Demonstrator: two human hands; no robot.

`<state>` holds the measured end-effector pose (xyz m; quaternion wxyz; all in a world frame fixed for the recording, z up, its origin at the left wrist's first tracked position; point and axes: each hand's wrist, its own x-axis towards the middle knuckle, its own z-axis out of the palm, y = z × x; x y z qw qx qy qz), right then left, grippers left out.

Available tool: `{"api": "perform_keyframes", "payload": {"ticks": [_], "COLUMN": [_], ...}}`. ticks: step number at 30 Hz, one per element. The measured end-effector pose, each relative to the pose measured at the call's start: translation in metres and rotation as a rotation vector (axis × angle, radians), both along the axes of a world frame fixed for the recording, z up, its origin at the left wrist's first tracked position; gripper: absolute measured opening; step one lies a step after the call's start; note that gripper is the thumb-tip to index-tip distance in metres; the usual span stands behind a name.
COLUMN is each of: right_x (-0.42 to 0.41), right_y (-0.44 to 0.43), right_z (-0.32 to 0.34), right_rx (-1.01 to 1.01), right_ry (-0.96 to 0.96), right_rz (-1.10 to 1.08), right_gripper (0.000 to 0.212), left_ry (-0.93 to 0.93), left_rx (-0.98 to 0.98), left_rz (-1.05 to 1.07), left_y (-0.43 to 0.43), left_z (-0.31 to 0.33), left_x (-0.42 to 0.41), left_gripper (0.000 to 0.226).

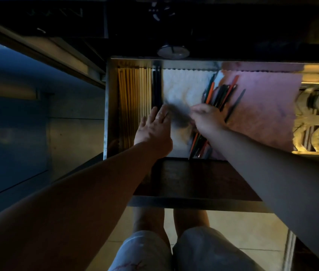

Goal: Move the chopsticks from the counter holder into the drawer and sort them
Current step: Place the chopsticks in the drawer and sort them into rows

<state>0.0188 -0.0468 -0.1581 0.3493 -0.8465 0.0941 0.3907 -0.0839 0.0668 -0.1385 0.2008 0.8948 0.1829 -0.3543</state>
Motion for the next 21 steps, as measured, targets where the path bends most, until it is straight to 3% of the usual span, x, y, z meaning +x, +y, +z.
{"api": "perform_keyframes", "payload": {"ticks": [6,11,15,21], "right_x": [0.015,0.023,0.023,0.024], "right_y": [-0.039,-0.060,-0.074,-0.084], "right_z": [-0.012,-0.008,-0.007,-0.012], "right_rx": [-0.024,0.021,0.084,0.090], "right_ry": [-0.023,0.017,0.019,0.091], "right_rz": [-0.018,-0.034,-0.084,-0.081], "right_gripper": [0.026,0.032,0.028,0.019], "left_ry": [-0.095,-0.087,-0.023,0.038], "left_rx": [-0.090,-0.273,-0.163,0.017], "left_rz": [0.118,0.385,0.504,0.524], "left_y": [-0.040,-0.071,-0.088,-0.094], "left_z": [0.004,-0.002,-0.011,-0.024], "left_x": [0.029,0.060,0.083,0.100], "left_gripper": [0.059,0.052,0.045,0.032]}}
